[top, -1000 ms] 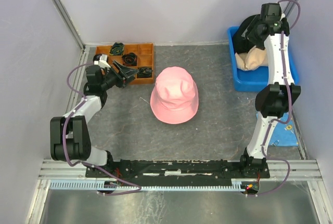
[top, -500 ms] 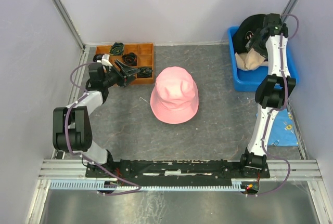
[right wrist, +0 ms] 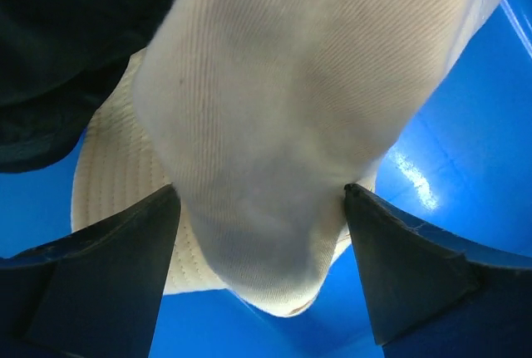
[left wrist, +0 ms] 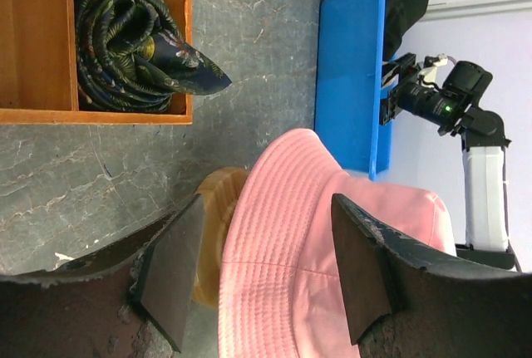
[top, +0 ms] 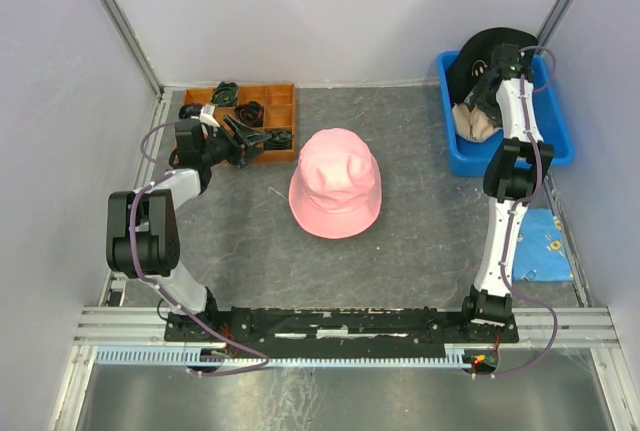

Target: Stack the hats

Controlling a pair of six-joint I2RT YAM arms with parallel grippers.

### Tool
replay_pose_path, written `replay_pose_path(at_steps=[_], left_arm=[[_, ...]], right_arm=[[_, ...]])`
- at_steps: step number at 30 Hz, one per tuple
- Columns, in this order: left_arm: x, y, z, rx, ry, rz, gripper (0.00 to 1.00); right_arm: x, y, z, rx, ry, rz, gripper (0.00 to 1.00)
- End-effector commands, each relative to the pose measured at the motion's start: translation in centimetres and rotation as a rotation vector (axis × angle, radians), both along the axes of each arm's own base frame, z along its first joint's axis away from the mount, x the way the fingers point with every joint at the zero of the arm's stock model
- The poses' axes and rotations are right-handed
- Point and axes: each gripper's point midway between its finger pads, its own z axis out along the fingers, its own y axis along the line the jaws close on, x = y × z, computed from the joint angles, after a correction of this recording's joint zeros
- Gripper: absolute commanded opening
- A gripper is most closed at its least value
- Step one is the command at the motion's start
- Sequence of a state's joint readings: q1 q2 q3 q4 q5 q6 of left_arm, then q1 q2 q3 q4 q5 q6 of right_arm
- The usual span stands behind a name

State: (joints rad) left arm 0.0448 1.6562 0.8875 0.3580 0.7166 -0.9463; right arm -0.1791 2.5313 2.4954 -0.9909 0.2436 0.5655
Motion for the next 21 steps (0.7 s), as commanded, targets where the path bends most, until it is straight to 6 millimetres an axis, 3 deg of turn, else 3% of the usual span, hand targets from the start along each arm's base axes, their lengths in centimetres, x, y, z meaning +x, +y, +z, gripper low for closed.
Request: replay_pose_path(at_steps=[1, 2, 4, 5, 11, 21], left_arm=[[1.4, 0.1, 2.3, 0.017, -0.11, -0.025, 0.69], [1.5, 0.1, 2.5, 0.014, -0.112, -0.025, 0.69], [1.6, 0.1, 2.8, 0.011, -0.117, -0.024, 0.69], [1.6, 0.0, 3.0, 0.011, -0.121, -0.026, 0.69], [0.8, 0.0, 5.2, 0.005, -0.164, -0.019, 0.69], [-2.3, -1.4, 10.6, -0.034, -0.254, -0.03, 0.69]], right_arm=[[1.6, -1.5, 2.9, -0.059, -0.107, -0.066, 0.78], [1.4, -1.6, 3.4, -0.069, -0.117, -0.071, 0.63], [0.8, -2.1, 5.5, -0.104, -0.15, -0.09, 0.16], [0.6, -2.3, 6.5, -0.121, -0.168, -0.096, 0.02], [-1.4, -2.6, 12.9, -0.173, -0.242, -0.083, 0.0], [-5.9, -0.8, 25.1, -0.132, -0.45, -0.029, 0.0]])
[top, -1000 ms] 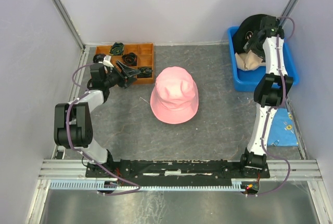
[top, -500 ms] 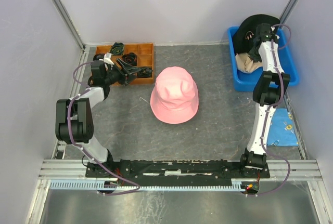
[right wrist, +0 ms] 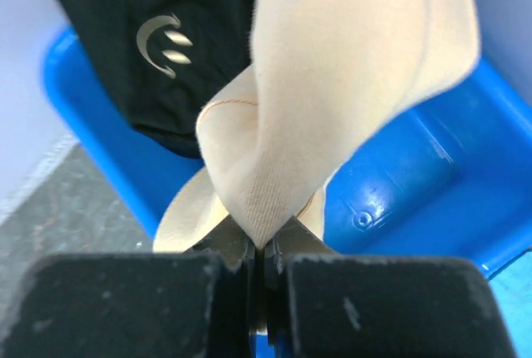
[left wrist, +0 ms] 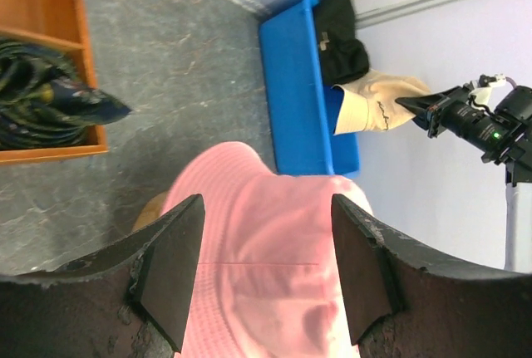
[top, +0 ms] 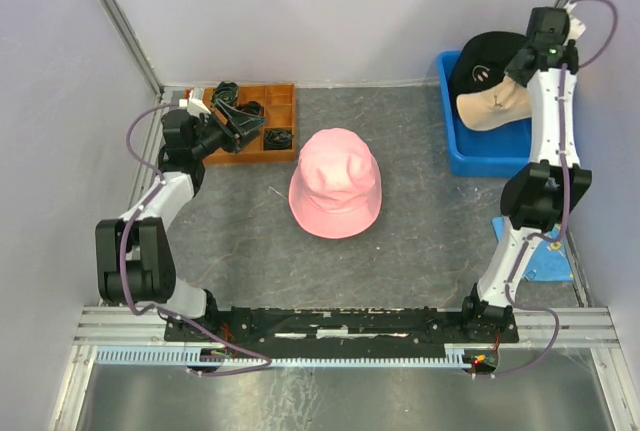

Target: Stack the hats

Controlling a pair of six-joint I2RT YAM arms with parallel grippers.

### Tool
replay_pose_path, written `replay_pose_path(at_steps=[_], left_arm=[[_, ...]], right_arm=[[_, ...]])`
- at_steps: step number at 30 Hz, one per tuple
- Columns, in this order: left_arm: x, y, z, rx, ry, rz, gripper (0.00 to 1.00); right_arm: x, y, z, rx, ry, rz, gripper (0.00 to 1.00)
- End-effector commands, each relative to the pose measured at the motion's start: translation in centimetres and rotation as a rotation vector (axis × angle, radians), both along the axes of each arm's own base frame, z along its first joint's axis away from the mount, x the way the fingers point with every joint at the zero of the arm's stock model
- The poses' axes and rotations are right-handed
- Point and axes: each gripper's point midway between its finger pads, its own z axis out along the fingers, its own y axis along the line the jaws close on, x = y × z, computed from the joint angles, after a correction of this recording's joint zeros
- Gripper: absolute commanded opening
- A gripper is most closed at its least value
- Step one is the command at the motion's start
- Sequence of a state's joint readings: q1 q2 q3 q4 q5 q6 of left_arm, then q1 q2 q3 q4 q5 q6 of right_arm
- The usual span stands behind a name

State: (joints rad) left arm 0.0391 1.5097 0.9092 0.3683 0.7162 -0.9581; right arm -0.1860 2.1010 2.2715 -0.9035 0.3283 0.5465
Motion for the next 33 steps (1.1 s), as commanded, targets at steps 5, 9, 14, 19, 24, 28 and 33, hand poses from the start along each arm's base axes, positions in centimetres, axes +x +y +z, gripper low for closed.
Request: replay_pose_path(at_steps=[5, 9, 14, 19, 24, 28, 33], left_arm=[[-3.5, -2.5, 6.5, -0.062, -0.124, -0.068, 0.7], [-4.7, -4.2, 8.1, -0.1, -0.123, -0.129, 0.72], [-5.8, -6.9, 9.9, -0.12, -0.127, -0.231, 0.72], [-5.9, -7.7, 10.7, -0.119, -0.117, -0.281, 0.74], [-5.7, -9.0, 10.6, -0.152, -0.089, -0.338, 0.74], [-5.2, -9.4, 10.7, -0.172, -0.073, -0.358, 0.74], [-4.9, -10.2, 12.4, -0.228, -0.087, -0.389, 0.73]], right_arm=[[-4.9, 4.5, 16.8, 0.117, -0.4, 0.181, 0.0], [-6.5, 11.4, 18.8, 0.36, -0.448, 0.459, 0.0], [-10.2, 15.8, 21.8, 0.482, -0.511, 0.608, 0.0], [-11.8, 20.0, 24.3, 0.701, -0.545, 0.765, 0.0], [-13.5, 23.0, 25.7, 0.79, -0.546, 0.854, 0.0], [-15.2, 27.2, 25.8, 0.85, -0.475, 0.963, 0.0], [-18.0, 32.5, 25.9, 0.906, -0.41, 1.092, 0.0]])
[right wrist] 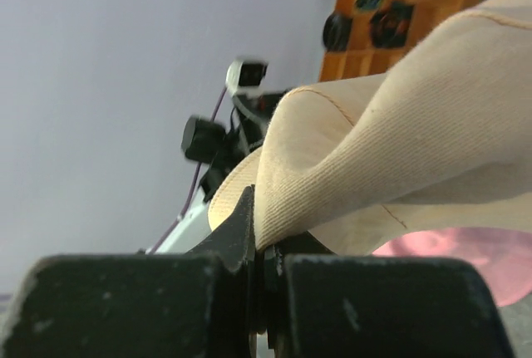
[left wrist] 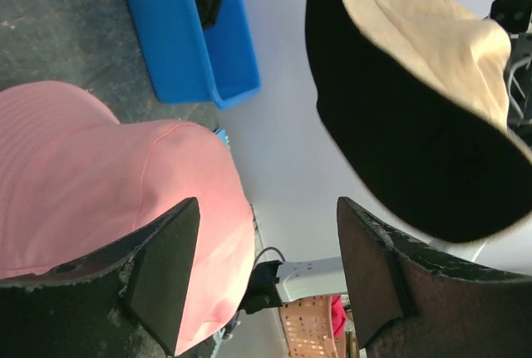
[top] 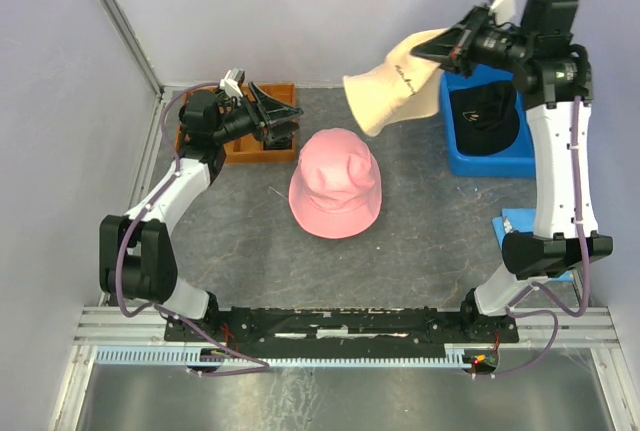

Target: Stack the hats

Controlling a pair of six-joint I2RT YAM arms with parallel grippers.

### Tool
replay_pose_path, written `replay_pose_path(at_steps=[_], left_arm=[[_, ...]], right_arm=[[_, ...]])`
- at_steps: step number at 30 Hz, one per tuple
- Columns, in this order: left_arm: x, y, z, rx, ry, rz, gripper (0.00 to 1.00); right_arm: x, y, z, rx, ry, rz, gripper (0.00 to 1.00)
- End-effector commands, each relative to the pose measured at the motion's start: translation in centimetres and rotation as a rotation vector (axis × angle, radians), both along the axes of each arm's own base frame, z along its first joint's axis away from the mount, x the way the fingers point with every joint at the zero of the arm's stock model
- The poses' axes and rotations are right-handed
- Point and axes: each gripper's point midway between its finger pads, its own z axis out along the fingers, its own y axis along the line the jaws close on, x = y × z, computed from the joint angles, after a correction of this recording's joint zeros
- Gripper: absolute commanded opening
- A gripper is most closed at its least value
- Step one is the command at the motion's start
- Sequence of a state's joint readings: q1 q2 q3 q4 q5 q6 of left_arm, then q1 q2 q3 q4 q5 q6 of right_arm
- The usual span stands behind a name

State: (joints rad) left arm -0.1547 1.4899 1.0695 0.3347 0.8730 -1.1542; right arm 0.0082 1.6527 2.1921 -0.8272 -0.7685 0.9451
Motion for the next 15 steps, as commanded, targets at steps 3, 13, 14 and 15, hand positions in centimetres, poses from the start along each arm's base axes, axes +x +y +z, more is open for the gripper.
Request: replay_pose_path(at_steps=[3, 13, 14, 15], left_arm=[[-0.2, -0.8, 5.9, -0.139, -0.097, -0.053, 0.73], [-0.3, -1.5, 8.2, -0.342, -0.064, -0.067, 0.75], [-0.3, -1.8, 8.2, -0.348, -0.059, -0.072, 0.76], [-0.5, -2.2, 8.3, -0.357, -0.056, -0.081, 0.76]], right_arm=[[-4.8, 5.3, 2.3, 0.015, -0.067, 0.195, 0.0], [-6.4, 8.1, 0.1, 0.025, -0.041, 0.272, 0.0], [-6.5, 8.4, 0.3, 0.033, -0.043, 0.273, 0.0], [-6.5, 8.7, 0.4, 0.039, -0.047, 0.277, 0.0]])
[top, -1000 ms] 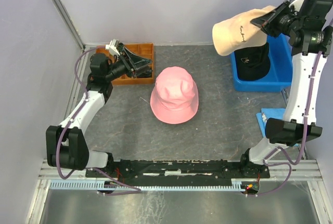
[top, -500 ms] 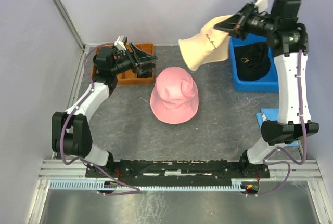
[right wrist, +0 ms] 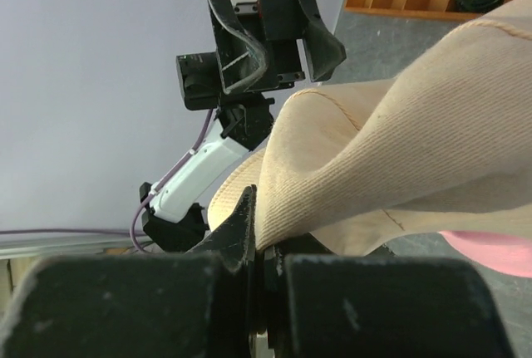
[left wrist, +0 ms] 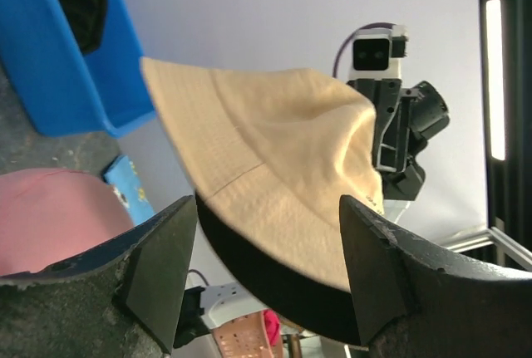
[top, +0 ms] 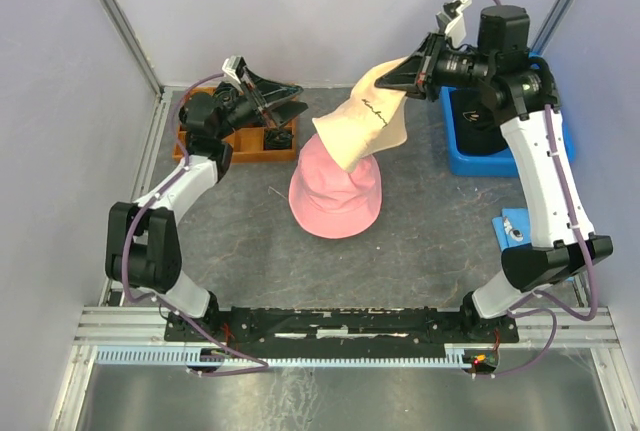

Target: Stack the hats

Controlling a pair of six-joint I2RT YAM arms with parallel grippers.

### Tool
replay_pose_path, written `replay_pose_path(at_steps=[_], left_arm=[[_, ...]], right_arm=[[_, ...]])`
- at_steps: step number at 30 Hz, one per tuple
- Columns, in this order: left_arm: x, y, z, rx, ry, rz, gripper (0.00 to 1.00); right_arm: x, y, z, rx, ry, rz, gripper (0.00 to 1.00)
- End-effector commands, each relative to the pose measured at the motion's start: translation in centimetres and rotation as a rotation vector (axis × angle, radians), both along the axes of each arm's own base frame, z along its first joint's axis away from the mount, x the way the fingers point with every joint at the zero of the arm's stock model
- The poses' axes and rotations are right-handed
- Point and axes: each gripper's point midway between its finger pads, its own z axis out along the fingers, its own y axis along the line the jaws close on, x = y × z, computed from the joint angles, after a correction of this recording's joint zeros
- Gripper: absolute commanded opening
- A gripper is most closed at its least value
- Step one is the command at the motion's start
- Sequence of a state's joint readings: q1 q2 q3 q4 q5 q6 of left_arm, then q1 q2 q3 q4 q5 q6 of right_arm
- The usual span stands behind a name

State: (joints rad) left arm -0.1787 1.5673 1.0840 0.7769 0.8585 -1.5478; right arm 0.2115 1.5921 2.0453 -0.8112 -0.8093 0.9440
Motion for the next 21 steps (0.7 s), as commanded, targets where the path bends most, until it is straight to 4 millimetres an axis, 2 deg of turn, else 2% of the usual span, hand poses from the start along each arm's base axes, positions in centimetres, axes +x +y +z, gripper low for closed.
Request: replay_pose_path(at_steps=[1, 6, 12, 21], left_arm=[[-1.3, -1.3, 2.3, -0.1, -0.022, -0.051, 0.76], [-1.9, -1.9, 1.6, -0.12, 0.022, -0.076, 0.76], [-1.9, -0.6, 0.4, -0.104, 0.073, -0.059, 0.76], [-1.2, 0.0, 1.2, -0.201, 0.083, -0.045, 0.79]], right_arm=[[-1.4, 1.5, 2.9, 0.054, -0.118, 0.039, 0.0], [-1.1, 2.3, 3.7, 0.08, -0.145, 0.046, 0.0], [-0.5, 2.4, 4.3, 0.06, -0.182, 0.046, 0.0], [0.0, 3.5, 3.6, 0.089, -0.161, 0.066, 0.0]])
